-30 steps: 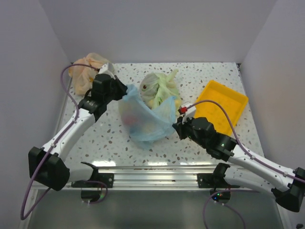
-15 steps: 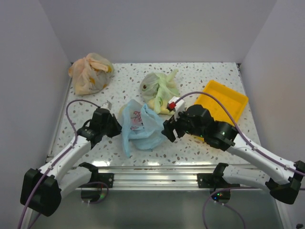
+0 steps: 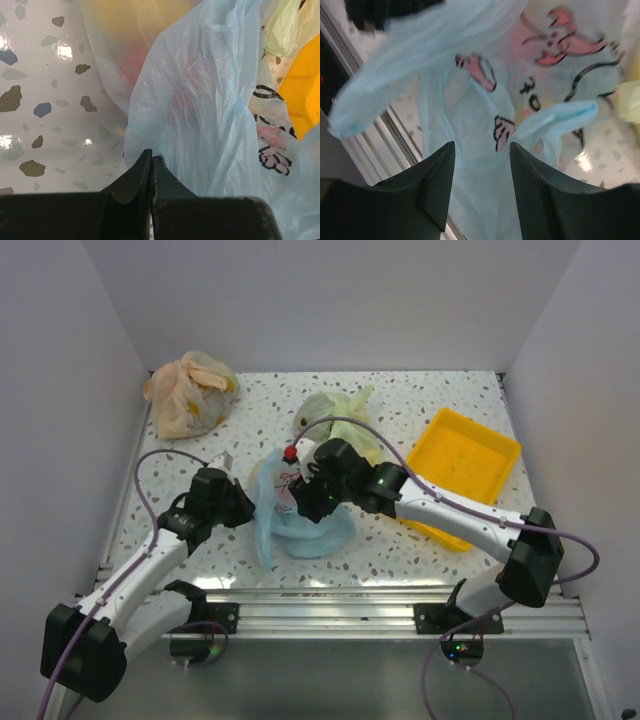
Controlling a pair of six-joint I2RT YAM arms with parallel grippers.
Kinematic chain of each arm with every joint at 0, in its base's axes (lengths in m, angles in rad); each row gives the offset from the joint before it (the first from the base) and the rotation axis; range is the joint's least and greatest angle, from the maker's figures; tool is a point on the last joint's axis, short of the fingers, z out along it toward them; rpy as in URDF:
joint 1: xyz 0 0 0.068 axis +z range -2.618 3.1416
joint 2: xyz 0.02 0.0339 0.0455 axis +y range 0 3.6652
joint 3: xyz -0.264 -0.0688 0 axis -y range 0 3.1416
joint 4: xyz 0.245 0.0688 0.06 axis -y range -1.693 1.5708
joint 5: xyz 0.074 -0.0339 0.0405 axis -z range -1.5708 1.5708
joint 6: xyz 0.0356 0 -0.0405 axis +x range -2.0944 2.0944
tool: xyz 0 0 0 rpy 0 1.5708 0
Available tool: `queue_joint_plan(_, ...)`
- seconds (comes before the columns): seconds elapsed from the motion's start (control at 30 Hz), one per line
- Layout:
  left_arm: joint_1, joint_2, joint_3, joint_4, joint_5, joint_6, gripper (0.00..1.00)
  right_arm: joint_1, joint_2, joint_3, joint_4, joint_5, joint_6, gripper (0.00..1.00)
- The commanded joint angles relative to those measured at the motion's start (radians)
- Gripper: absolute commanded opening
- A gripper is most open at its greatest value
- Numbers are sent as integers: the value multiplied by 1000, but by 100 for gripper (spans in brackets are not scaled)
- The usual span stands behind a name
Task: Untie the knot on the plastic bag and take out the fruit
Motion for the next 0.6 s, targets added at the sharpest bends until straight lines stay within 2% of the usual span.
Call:
queue_joint_plan(0.0, 2, 9, 60, 21, -44, -1, 0, 50, 13, -103, -50, -112, -47, 51)
queue_joint_plan(0.03, 2, 29, 81, 30, -58, -4, 0, 58, 17, -130, -65, -127, -55, 45)
queue_joint_plan(0.13, 10, 86, 141, 47, -106, -12, 0, 67, 11, -239, -125, -156, -72, 37)
queue_joint_plan(0.2, 27, 133, 179, 76, -138, -21, 0, 69, 5, -299, -174, -172, -81, 34)
queue_joint_plan(0.33, 112, 198, 213, 130, -92, -55, 0, 85, 13, -318, -228, -199, -81, 29)
queue_joint_plan(0.4, 120, 213, 216, 151, -40, -65, 0, 93, -7, -307, -214, -138, -73, 28)
queue_joint_plan(0.47, 120, 215, 209, 164, 29, -55, 0, 93, -39, -278, -199, -116, -60, 37)
queue_joint_plan(0.5, 119, 213, 200, 165, 49, -47, 0, 92, -82, -263, -174, -89, -38, 44)
queue_joint_plan(0.53, 119, 209, 195, 149, 61, -36, 0, 93, -102, -246, -164, -68, -29, 56)
queue_joint_plan(0.57, 119, 203, 190, 139, 75, -12, 0, 93, -124, -206, -153, -49, -21, 62)
